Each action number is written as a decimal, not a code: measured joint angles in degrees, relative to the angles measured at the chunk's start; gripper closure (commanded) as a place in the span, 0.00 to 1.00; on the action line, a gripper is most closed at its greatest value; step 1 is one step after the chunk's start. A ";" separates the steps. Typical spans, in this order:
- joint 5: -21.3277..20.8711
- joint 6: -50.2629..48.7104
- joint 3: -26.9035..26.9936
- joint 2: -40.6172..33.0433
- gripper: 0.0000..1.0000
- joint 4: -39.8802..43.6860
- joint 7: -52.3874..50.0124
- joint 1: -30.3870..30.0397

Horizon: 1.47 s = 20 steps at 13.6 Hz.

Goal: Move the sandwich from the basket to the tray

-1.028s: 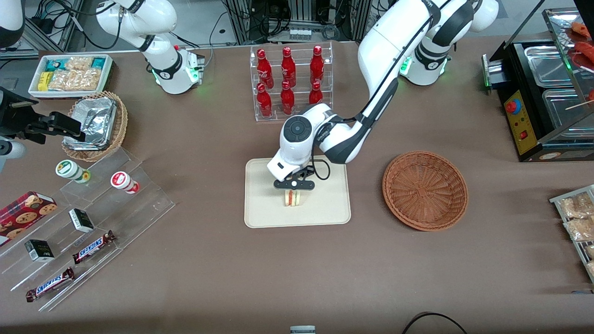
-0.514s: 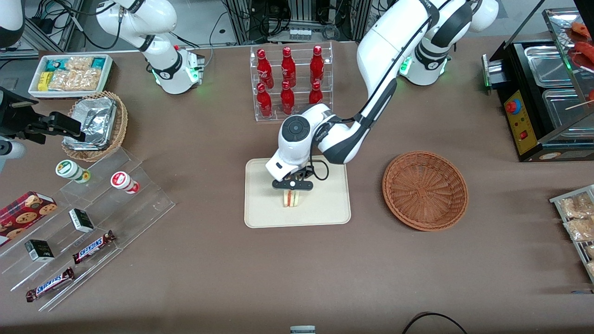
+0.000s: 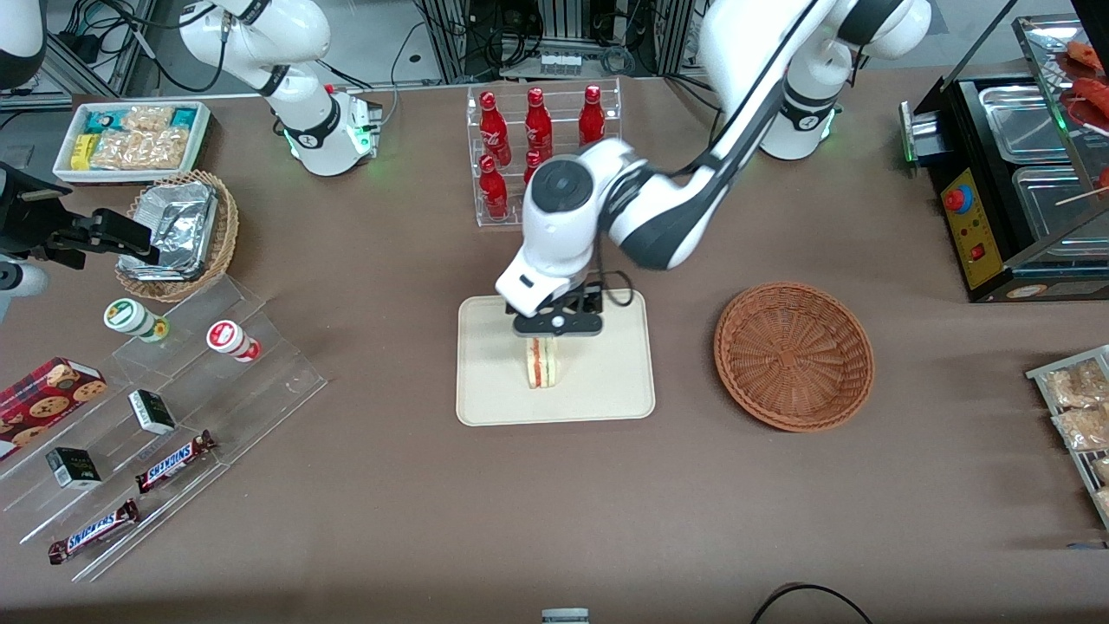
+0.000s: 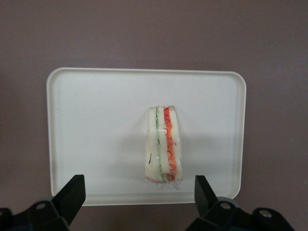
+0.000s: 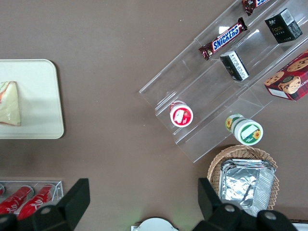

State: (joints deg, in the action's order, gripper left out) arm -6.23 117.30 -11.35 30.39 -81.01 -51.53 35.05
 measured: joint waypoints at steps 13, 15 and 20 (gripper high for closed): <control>3.15 -26.06 0.70 -25.57 0.00 -5.70 17.56 -27.55; 3.60 -27.11 0.66 -25.98 0.00 -6.05 23.19 -29.75; 6.43 -30.89 5.09 -28.82 0.00 -7.31 40.84 -33.72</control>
State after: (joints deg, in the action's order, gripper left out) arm 0.20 86.41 -6.25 1.57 -88.33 -10.69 1.33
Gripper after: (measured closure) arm 0.000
